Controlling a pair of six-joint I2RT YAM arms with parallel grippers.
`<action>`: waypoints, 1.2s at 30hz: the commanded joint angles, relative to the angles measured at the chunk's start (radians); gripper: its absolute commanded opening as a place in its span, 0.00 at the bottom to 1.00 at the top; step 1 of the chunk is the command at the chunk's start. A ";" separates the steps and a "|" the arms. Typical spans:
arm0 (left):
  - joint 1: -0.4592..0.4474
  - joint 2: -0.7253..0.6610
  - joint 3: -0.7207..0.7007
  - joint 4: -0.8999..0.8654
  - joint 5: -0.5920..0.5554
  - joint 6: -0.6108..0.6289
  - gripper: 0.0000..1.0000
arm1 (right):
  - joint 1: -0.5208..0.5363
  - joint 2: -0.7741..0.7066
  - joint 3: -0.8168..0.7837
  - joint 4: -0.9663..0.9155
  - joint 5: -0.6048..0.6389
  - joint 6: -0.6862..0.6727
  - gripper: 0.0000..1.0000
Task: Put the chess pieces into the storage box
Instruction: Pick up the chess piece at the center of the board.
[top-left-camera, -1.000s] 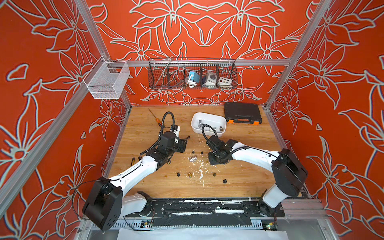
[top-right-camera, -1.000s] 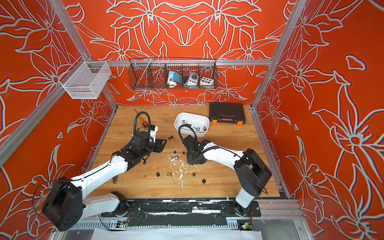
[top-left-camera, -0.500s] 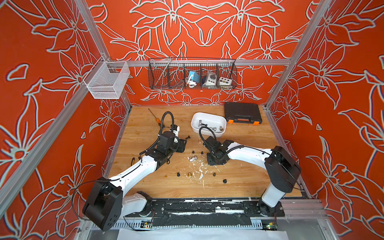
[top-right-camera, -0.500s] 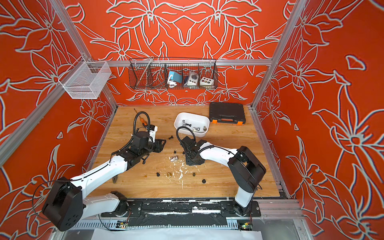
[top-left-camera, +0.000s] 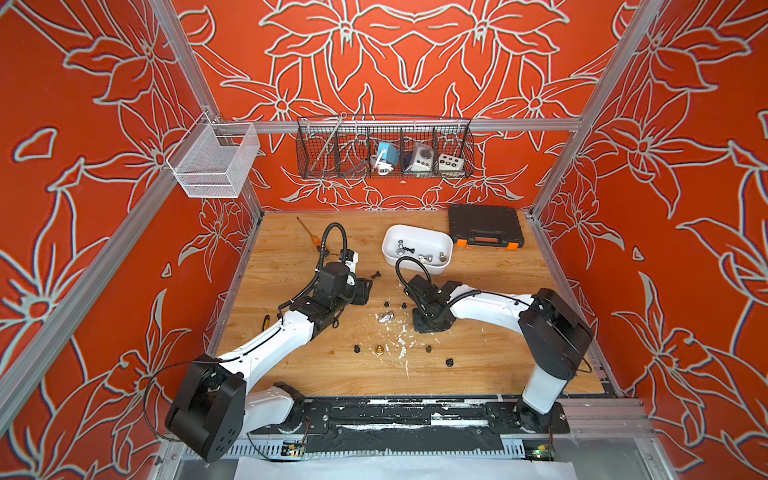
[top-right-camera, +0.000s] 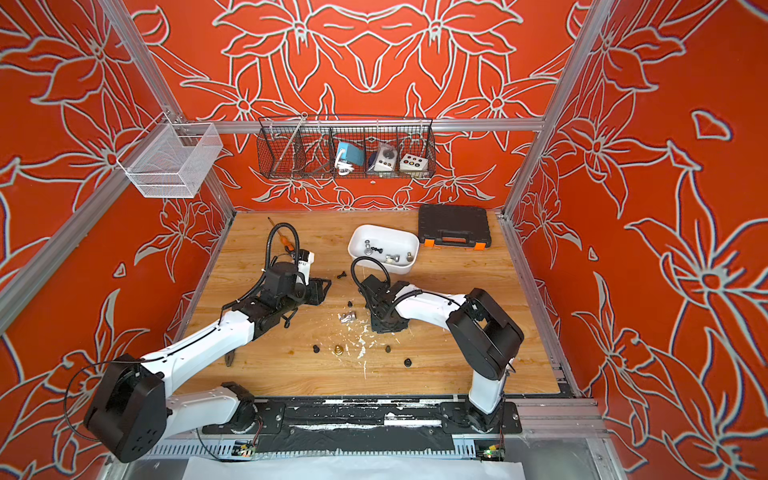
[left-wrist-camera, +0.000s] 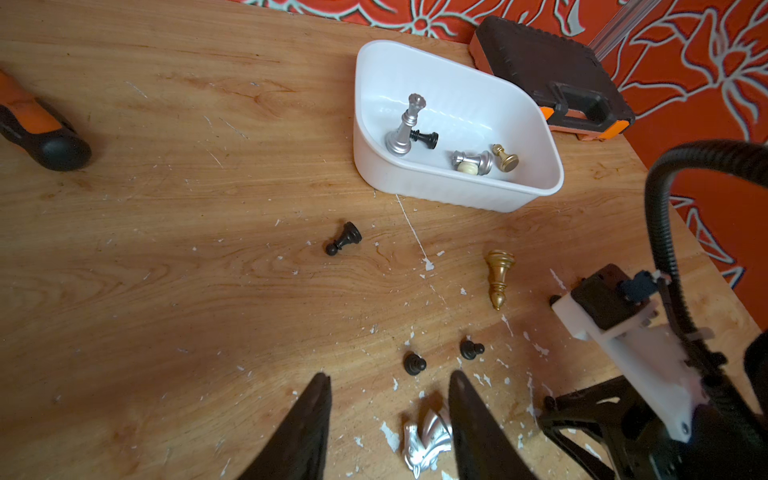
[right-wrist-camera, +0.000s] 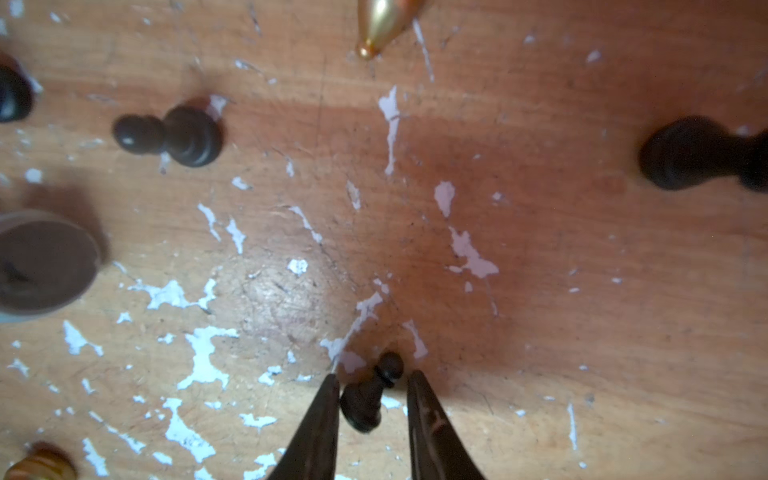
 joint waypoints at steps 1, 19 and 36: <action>0.006 -0.017 -0.013 -0.012 0.013 0.012 0.47 | 0.008 0.015 0.020 0.002 0.030 0.029 0.30; 0.006 -0.011 -0.003 -0.023 0.032 0.015 0.47 | 0.007 0.036 0.022 -0.004 0.086 0.068 0.26; 0.006 -0.002 0.006 -0.022 0.034 0.015 0.47 | 0.006 0.038 0.011 -0.021 0.052 0.058 0.22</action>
